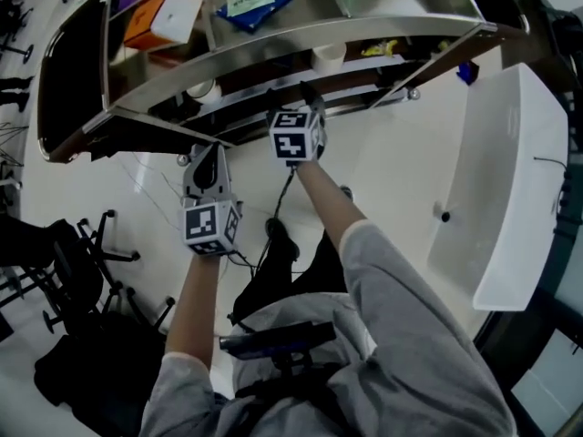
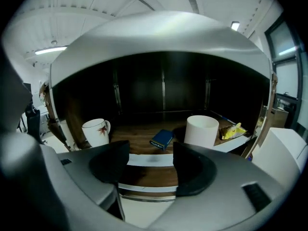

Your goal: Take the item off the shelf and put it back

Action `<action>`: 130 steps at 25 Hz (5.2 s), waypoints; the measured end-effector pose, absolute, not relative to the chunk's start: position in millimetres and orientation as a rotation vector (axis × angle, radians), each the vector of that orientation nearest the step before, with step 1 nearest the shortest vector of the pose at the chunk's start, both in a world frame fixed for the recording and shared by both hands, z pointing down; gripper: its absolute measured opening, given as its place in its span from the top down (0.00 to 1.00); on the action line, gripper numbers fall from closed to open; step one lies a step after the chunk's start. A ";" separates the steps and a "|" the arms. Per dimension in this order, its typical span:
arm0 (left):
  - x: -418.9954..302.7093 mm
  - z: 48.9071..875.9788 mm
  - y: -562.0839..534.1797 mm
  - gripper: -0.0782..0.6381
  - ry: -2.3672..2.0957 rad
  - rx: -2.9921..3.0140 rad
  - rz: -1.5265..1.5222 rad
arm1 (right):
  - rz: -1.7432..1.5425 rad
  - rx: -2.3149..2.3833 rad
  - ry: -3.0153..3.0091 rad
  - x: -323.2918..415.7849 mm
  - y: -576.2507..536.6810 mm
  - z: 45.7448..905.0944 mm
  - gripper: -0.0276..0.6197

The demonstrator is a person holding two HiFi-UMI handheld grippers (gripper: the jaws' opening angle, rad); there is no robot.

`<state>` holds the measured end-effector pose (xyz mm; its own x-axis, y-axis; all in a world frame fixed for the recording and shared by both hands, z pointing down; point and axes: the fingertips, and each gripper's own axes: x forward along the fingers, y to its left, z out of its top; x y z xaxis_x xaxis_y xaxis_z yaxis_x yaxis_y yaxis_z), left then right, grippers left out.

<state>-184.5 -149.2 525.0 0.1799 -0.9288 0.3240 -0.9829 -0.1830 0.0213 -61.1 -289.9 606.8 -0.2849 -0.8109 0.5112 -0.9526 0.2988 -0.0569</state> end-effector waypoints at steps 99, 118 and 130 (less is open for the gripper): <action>-212.2 475.7 -91.9 0.88 -1.945 2.092 0.299 | 0.219 0.697 -2.570 -20.4 -137.5 490.6 0.55; -198.4 473.9 -74.8 0.88 -1.962 2.128 0.346 | 0.244 0.631 -2.563 -3.1 -119.3 505.4 0.55; -192.6 499.6 -98.3 0.88 -1.962 2.091 0.384 | 0.239 0.680 -2.492 -37.1 -164.1 543.2 0.55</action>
<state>-192.6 -98.3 499.6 0.0600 -0.9327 0.3557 -0.9980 -0.0639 0.0008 -37.1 -164.1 543.2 -0.7263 -0.4188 0.5451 -0.5149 0.8568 -0.0278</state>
